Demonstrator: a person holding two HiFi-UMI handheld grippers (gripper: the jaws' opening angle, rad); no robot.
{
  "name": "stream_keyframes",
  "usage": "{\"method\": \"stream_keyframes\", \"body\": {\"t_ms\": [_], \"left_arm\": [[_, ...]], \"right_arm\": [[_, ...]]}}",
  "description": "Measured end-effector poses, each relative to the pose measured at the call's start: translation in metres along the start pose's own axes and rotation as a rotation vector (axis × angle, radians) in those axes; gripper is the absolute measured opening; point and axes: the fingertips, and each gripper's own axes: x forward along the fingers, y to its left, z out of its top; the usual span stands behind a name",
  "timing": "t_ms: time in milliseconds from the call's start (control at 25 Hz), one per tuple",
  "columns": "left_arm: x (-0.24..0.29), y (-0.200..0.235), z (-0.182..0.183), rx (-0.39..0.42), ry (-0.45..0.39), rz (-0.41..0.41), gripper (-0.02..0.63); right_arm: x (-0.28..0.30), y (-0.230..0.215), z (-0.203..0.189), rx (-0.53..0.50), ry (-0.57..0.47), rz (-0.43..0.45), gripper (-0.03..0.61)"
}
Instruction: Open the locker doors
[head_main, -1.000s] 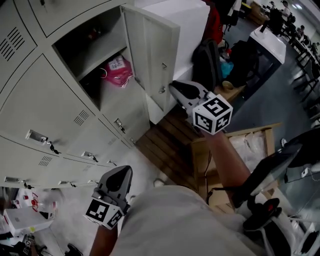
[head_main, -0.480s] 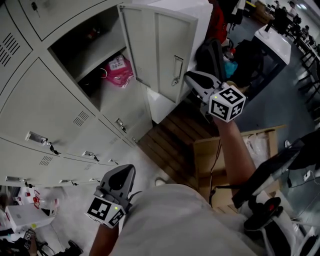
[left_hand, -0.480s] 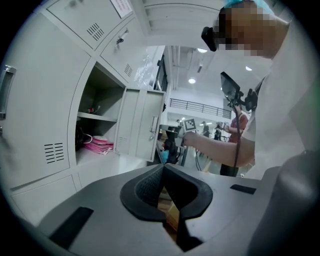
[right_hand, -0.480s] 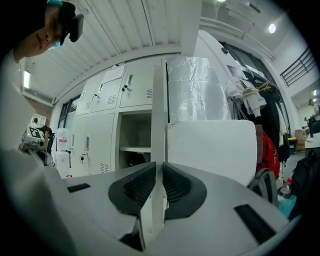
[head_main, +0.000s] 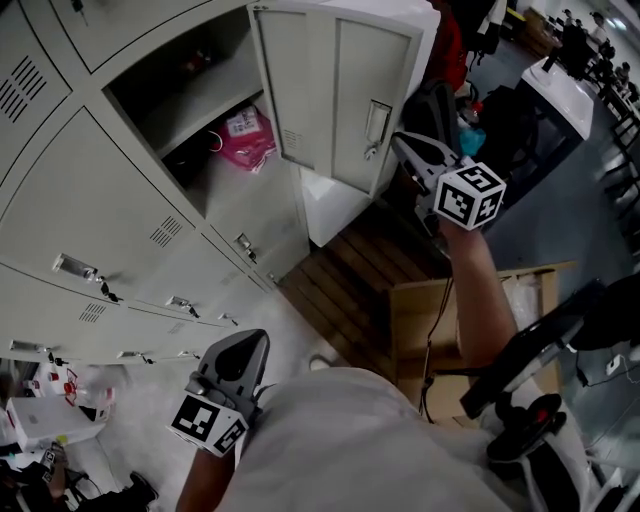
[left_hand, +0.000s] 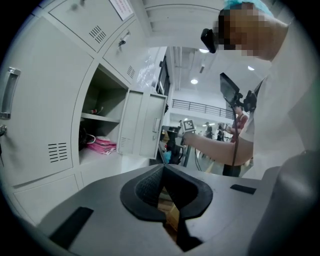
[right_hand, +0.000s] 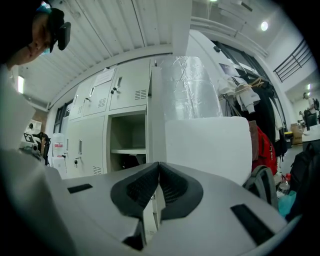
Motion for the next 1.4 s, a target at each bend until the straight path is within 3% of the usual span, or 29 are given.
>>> {"method": "stream_keyframes", "body": {"t_ms": [800, 1040, 1400], "left_arm": [[-0.006, 0.002, -0.004, -0.02, -0.003, 0.039, 0.009], [-0.015, 0.005, -0.009, -0.029, -0.008, 0.055, 0.009], [-0.04, 0.015, -0.017, -0.053, -0.019, 0.092, 0.009]], "right_arm": [[0.004, -0.015, 0.0, -0.03, 0.006, -0.036, 0.018], [-0.004, -0.016, 0.003, -0.043, -0.011, -0.082, 0.018], [-0.02, 0.011, -0.001, -0.06, -0.013, -0.119, 0.018]]}}
